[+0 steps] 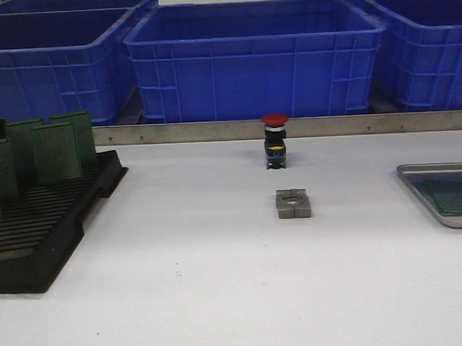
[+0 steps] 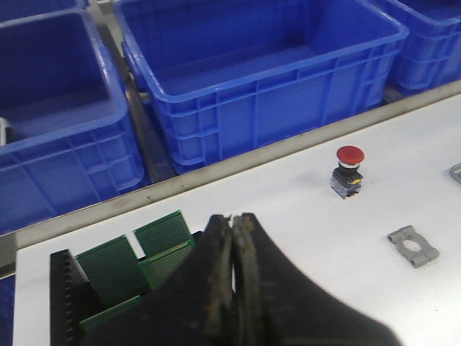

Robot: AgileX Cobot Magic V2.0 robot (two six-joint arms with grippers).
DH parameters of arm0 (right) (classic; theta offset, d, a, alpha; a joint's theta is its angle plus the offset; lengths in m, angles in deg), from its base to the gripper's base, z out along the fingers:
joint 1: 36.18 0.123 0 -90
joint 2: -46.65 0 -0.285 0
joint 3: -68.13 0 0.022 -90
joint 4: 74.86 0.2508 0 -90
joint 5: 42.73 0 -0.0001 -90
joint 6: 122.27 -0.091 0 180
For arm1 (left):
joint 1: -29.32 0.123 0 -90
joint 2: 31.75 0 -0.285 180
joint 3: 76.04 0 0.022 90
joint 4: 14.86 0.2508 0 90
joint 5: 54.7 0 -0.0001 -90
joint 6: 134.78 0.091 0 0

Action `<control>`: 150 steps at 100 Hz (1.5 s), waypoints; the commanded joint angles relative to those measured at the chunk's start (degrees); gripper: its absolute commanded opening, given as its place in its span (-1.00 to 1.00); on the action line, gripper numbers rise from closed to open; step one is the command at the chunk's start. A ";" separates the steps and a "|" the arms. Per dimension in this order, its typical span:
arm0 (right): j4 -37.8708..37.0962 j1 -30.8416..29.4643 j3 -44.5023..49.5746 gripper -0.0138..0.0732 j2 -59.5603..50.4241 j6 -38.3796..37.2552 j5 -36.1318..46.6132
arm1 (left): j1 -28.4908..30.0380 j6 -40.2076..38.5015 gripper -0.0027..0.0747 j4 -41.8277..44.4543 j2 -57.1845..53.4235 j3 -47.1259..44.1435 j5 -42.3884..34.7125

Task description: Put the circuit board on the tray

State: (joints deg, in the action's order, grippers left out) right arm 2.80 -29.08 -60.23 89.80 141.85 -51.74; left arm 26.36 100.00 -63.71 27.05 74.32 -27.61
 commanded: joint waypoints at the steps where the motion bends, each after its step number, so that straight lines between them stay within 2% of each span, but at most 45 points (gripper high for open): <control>1: 1.14 0.18 1.05 -0.82 -5.11 -0.06 1.92 | -0.15 1.40 -0.98 -3.90 -7.12 -4.16 -6.67; 37: 1.14 0.18 10.61 -0.82 -24.15 -0.06 1.60 | -0.15 1.40 -0.98 -5.73 -31.68 -23.92 -12.36; 57: 1.14 0.18 12.00 -0.82 -27.18 -0.06 -0.57 | -0.15 1.40 -0.98 -5.85 -40.89 -29.48 -14.58; 91: 1.14 0.18 12.00 -0.82 -27.18 -0.06 -5.99 | -0.15 1.40 -0.98 -5.85 -42.37 -31.59 -14.74; 142: 1.14 0.18 12.00 -0.82 -27.18 -0.06 -8.49 | -0.15 1.40 -0.98 -5.98 -42.27 -31.97 -14.87; 150: 1.14 0.18 12.00 -0.82 -27.18 -0.06 -8.49 | -0.15 -1.25 -0.98 -1.34 -42.27 -32.61 -15.99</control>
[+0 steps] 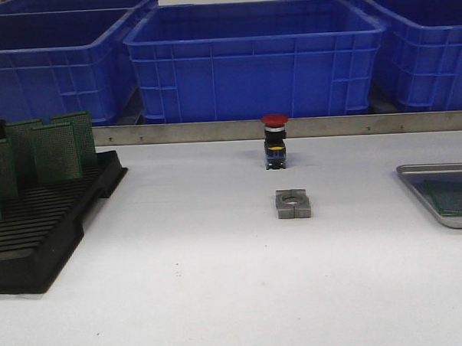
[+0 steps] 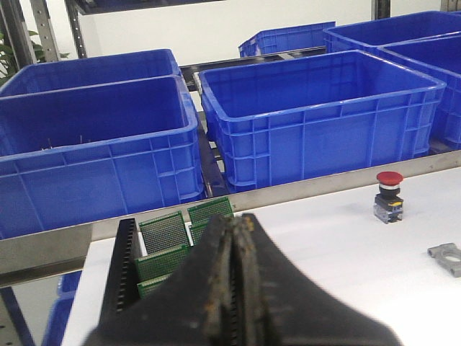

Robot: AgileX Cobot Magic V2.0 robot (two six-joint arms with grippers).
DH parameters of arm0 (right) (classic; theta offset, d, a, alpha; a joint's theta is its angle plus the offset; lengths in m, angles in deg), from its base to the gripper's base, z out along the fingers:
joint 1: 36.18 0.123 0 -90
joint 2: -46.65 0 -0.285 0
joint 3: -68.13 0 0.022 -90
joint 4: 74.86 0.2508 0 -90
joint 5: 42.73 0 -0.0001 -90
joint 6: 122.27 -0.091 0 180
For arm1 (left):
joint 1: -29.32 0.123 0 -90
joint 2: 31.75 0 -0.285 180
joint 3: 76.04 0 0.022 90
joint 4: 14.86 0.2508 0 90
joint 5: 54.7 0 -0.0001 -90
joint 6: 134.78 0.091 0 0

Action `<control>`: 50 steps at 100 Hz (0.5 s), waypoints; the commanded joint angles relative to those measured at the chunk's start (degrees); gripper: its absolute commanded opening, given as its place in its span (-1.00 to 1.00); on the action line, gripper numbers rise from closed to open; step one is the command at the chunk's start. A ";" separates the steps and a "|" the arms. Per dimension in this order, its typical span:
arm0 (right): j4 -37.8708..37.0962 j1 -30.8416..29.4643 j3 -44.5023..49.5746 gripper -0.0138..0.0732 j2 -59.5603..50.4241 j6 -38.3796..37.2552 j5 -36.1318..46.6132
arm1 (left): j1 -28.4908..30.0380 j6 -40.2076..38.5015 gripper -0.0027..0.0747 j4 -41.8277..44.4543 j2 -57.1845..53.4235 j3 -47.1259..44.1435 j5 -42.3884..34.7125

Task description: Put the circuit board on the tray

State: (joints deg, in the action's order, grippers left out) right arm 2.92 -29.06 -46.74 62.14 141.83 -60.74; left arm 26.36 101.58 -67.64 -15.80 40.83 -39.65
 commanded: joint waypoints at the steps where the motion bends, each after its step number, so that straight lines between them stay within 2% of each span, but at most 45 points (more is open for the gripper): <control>1: 1.02 0.16 -1.50 -0.82 0.48 -0.04 0.52 | -0.15 -3.59 -0.98 4.01 0.58 0.73 -4.06; 6: 1.02 0.16 -1.50 -0.82 0.48 -0.04 0.52 | -0.15 -13.35 -0.98 10.44 0.58 0.25 -4.06; 11: 1.02 0.16 -1.50 -0.82 0.48 -0.04 0.52 | -0.15 -29.78 -0.98 20.22 0.58 -0.56 -3.64; 16: 1.02 0.16 -1.50 -0.82 0.48 -0.04 0.52 | -0.30 -42.62 -0.98 31.60 0.58 -1.50 -3.64; 23: 1.02 0.16 -1.50 -0.82 0.48 -0.04 0.52 | -0.49 -53.70 -0.98 44.43 0.58 -3.39 -5.35; 29: 1.02 0.16 -1.50 -0.82 0.48 -0.04 0.52 | -0.49 -56.94 -0.98 50.41 0.44 -6.27 -10.39; 37: 1.02 0.16 -1.50 -0.82 0.48 -0.04 0.52 | -0.49 -57.49 -0.98 51.73 -0.91 -10.56 -17.89; 50: 1.02 0.16 -1.50 -0.82 0.48 -0.04 0.52 | -0.49 -57.83 -0.98 51.73 -6.49 -16.69 -18.87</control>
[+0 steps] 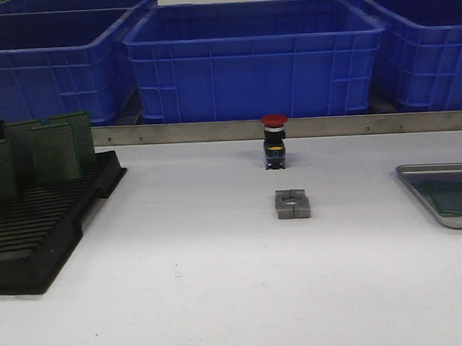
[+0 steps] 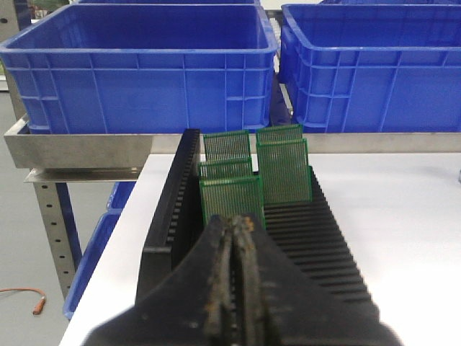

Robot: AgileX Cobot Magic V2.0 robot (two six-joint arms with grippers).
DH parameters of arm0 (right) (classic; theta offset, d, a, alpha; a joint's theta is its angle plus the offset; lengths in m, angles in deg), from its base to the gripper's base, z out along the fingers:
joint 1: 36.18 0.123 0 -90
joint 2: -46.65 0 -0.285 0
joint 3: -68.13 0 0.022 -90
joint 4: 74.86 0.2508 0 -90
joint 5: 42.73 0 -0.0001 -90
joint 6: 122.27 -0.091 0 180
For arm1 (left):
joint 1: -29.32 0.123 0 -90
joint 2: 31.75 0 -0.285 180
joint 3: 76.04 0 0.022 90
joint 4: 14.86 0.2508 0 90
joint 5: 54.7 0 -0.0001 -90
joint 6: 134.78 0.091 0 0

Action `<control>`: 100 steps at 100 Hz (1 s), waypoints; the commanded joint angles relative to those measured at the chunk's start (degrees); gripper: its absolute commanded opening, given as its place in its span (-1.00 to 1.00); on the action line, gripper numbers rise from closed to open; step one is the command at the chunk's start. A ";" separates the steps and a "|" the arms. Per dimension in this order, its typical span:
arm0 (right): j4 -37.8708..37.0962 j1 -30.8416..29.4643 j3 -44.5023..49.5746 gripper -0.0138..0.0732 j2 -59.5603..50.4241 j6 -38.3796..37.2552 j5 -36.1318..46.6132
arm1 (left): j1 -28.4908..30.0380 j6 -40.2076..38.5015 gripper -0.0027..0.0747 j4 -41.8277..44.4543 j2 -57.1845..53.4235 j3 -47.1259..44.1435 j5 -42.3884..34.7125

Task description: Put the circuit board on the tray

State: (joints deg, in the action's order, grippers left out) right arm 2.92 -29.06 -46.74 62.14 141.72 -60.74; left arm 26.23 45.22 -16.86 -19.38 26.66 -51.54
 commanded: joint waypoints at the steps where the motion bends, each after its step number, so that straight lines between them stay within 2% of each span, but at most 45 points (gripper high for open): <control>1: 1.02 0.16 -1.50 -0.82 0.48 0.08 0.52 | -0.36 -1.60 -0.98 0.95 -3.30 -2.77 -6.98; 6: 1.02 0.16 -1.50 -0.82 0.48 0.08 0.52 | -0.36 -1.69 -0.98 1.23 -6.38 -2.71 -2.40; 15: 1.02 0.16 -1.50 -0.82 0.59 0.08 0.39 | -0.36 -1.87 -0.98 1.36 -6.37 -2.71 -2.59; 47: 1.02 0.16 -1.50 -0.82 0.59 0.08 0.30 | -1.84 -1.87 -0.98 0.85 -6.68 -2.71 3.79; 100: 1.02 0.16 -1.50 -0.82 0.59 0.08 0.24 | -1.98 -1.87 -0.98 0.63 -6.68 -2.71 3.69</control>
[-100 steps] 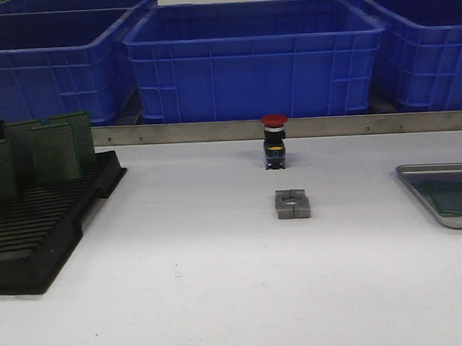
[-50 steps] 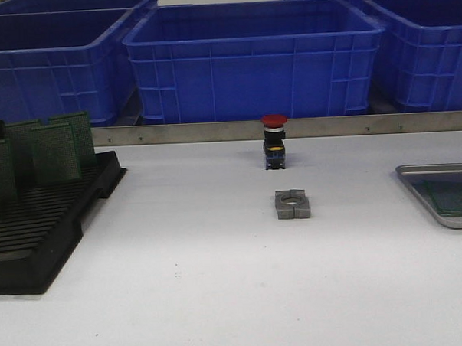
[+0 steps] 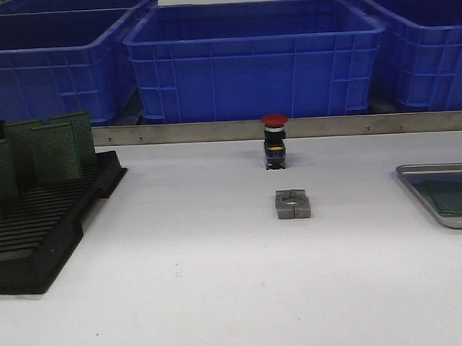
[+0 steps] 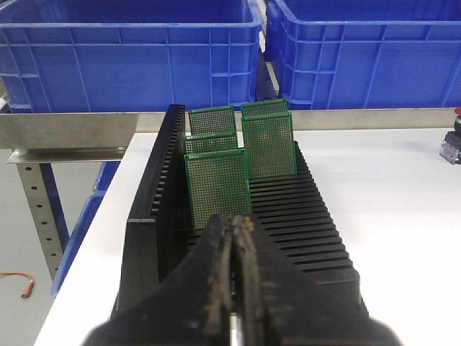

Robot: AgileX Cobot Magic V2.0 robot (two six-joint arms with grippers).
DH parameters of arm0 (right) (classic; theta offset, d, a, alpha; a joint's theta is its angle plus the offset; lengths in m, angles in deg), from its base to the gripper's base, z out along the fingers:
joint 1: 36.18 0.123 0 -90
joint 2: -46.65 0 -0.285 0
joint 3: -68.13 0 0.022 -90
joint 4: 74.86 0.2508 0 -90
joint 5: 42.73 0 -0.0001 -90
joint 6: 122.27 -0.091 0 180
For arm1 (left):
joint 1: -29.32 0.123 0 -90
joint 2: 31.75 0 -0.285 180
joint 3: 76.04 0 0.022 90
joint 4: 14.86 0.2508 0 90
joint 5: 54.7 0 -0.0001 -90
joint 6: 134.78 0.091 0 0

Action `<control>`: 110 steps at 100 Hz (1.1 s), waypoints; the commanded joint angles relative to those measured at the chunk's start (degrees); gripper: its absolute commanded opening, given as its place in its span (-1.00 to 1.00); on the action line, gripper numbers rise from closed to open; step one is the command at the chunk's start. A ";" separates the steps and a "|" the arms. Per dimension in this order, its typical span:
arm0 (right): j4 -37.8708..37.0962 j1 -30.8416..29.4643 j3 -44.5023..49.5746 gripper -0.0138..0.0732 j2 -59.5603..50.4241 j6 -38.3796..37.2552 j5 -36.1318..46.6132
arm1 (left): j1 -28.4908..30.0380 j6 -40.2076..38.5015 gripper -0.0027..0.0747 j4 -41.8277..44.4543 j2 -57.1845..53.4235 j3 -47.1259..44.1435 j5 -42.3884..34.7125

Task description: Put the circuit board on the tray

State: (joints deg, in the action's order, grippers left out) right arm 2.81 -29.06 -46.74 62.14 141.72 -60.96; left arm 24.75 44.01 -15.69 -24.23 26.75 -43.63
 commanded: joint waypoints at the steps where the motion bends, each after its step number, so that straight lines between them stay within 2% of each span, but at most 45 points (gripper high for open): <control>1: 1.13 0.16 -1.50 -0.82 0.59 0.08 0.46 | -0.50 -0.65 -0.98 -0.53 -1.82 -2.79 -4.22; 38: 1.13 0.16 -1.50 -0.82 0.59 0.08 1.94 | -0.50 -0.65 -0.98 -0.53 -1.82 -2.79 -4.22; 52: 0.87 -1.81 -1.30 -0.82 0.59 0.08 9.94 | -0.50 -0.65 -0.98 -0.53 -1.82 -2.79 -4.22; 59: -2.43 -3.78 -1.30 -0.82 0.59 -0.19 12.48 | -0.50 -0.65 -0.98 -0.53 -1.82 -2.79 -4.22; 65: -9.01 -5.31 -1.16 -0.82 0.59 -2.63 12.62 | -0.50 -0.65 -0.98 -0.53 -1.82 -2.79 -4.22; 70: -15.47 -6.53 -0.73 -0.82 0.59 -8.78 12.62 | -0.50 -0.65 -0.98 -0.53 -1.82 -2.79 -4.22; 76: -24.65 -8.03 0.17 -0.82 0.59 -21.22 12.81 | -0.50 -0.65 -0.98 -0.53 -1.82 -2.79 -4.22; 89: -51.74 -11.07 3.98 -0.82 -0.99 -53.06 15.65 | -0.50 -0.65 -0.98 -0.53 -1.82 -2.79 -4.22; 95: -64.58 -11.41 6.40 -0.82 -3.15 -63.70 18.69 | -0.50 -0.65 -0.98 -0.53 -1.82 -2.79 -4.22; 106: -77.67 -11.35 13.26 -0.82 -7.50 -80.51 25.34 | -0.50 -0.65 -0.98 -0.53 -1.82 -2.79 -4.22; 110: -80.60 -11.35 12.89 -0.82 -8.89 -83.98 20.80 | -0.50 -0.65 -0.98 -0.53 -1.82 -2.79 -4.22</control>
State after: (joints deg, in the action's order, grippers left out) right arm -67.24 -40.01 -34.74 55.49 69.85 -43.88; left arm 24.75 43.91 -15.69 -24.23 26.75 -43.54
